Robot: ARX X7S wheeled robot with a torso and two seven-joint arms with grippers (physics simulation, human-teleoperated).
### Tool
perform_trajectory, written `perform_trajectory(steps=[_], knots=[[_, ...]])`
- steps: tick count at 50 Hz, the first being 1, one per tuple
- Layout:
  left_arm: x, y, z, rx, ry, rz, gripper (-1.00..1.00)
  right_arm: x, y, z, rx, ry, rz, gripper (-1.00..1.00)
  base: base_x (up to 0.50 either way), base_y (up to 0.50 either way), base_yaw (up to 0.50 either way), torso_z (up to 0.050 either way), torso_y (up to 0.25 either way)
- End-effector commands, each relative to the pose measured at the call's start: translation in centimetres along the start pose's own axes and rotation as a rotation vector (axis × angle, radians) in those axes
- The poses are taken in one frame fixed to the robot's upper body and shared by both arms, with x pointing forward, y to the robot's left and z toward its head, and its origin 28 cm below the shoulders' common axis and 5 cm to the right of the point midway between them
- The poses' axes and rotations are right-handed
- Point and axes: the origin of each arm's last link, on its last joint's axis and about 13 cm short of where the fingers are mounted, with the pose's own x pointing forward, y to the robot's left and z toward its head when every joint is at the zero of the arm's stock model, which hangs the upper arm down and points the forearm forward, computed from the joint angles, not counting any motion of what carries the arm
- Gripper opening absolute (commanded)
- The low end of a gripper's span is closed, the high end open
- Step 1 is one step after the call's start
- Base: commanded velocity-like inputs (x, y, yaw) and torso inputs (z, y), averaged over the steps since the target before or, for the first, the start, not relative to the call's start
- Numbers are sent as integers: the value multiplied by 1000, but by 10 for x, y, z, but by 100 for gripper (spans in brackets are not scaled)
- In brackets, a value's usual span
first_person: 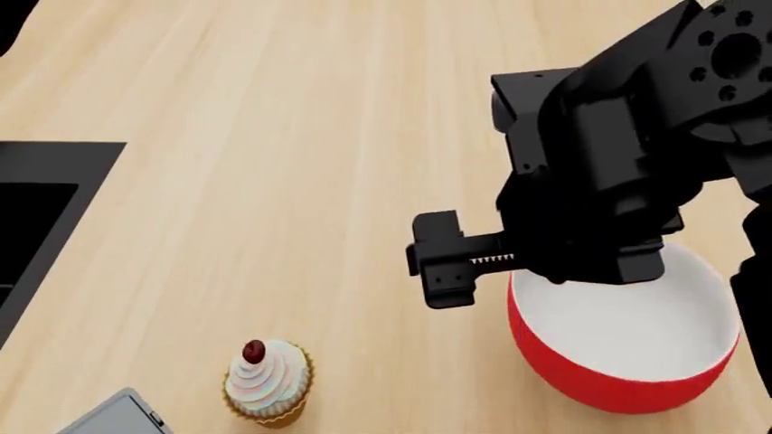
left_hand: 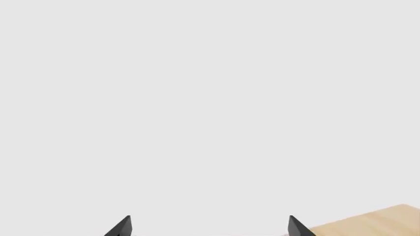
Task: Move the fresh-baked cupcake off the tray onto the counter, and place the bowl used for mixing into the sink.
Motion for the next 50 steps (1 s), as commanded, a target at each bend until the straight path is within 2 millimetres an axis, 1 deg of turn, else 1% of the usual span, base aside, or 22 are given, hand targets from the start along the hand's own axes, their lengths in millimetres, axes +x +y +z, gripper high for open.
perform_trajectory(steps=[1, 3, 7, 22, 33, 36, 50], knots=[[1, 0, 2, -3, -34, -2, 100, 10, 0, -7, -8, 67, -14, 100, 0, 0, 0, 0, 0], [1, 0, 2, -2, -34, -4, 100, 14, -1, -8, -4, 84, -44, 100, 0, 0, 0, 0, 0], [1, 0, 2, -3, -35, -4, 100, 22, -2, -10, 2, 98, -40, 100, 0, 0, 0, 0, 0], [1, 0, 2, -3, -38, -5, 100, 36, -1, -9, 0, 123, -40, 100, 0, 0, 0, 0, 0], [1, 0, 3, -6, -41, -8, 100, 53, -4, -13, 11, 159, -47, 100, 0, 0, 0, 0, 0], [1, 0, 3, -6, -41, -8, 100, 54, -4, -14, 23, 164, -25, 100, 0, 0, 0, 0, 0], [1, 0, 3, -7, -42, -9, 100, 58, -3, -16, 26, 191, -31, 100, 0, 0, 0, 0, 0]])
